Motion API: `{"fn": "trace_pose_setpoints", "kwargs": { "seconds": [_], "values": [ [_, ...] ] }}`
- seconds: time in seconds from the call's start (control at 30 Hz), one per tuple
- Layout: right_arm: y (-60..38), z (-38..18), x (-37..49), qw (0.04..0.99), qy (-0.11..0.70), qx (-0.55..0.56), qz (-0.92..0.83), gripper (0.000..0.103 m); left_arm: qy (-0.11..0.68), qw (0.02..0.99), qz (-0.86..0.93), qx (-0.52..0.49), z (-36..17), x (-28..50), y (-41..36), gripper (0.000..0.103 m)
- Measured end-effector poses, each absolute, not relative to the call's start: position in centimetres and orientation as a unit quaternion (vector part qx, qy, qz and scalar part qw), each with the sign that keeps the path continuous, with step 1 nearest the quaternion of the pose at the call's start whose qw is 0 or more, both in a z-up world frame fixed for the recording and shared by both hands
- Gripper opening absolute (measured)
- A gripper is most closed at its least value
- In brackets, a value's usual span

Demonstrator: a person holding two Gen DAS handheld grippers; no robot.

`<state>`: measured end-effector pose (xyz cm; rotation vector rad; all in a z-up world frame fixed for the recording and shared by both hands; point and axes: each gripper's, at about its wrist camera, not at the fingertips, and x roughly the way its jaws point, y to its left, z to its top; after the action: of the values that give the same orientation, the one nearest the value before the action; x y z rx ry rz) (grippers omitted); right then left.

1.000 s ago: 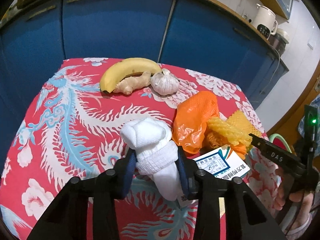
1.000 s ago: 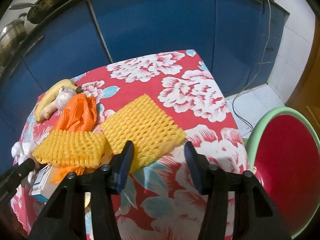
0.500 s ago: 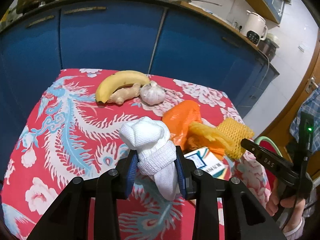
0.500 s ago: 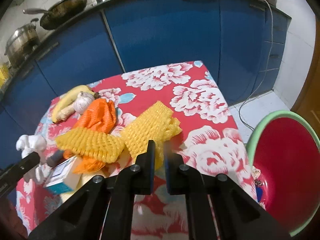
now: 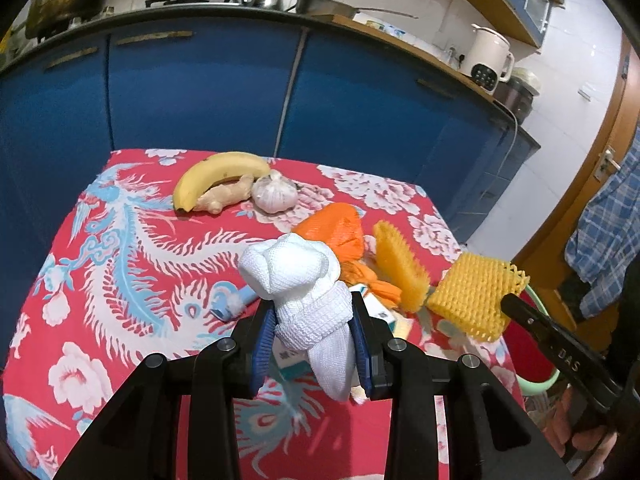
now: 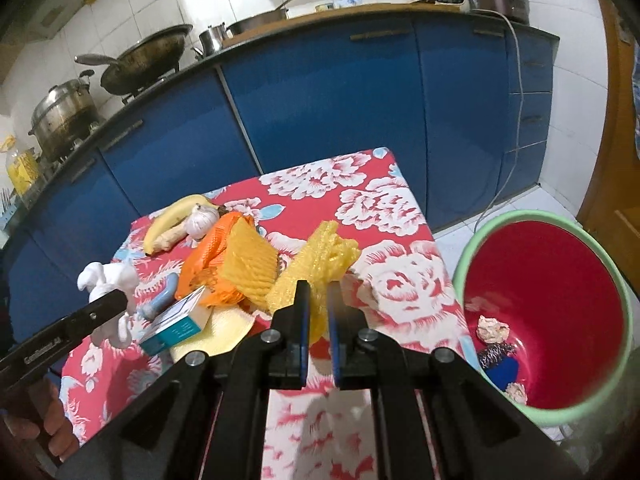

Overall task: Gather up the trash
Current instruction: 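Carry the yellow foam net and white cloth over the red bucket and release both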

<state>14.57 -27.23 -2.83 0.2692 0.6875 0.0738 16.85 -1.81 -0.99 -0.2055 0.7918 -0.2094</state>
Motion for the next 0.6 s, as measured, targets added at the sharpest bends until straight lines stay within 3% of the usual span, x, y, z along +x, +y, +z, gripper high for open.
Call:
{"fn": "trace_pose_setpoints", "kwargs": {
  "seconds": [0.6],
  "values": [
    [-32.0,0.5,6.5,0.948,0.28,0.151,0.004,0.011,0.374,0.909,-0.165,-0.077,2.0,13.6,-6.5,0.036]
  ]
}}
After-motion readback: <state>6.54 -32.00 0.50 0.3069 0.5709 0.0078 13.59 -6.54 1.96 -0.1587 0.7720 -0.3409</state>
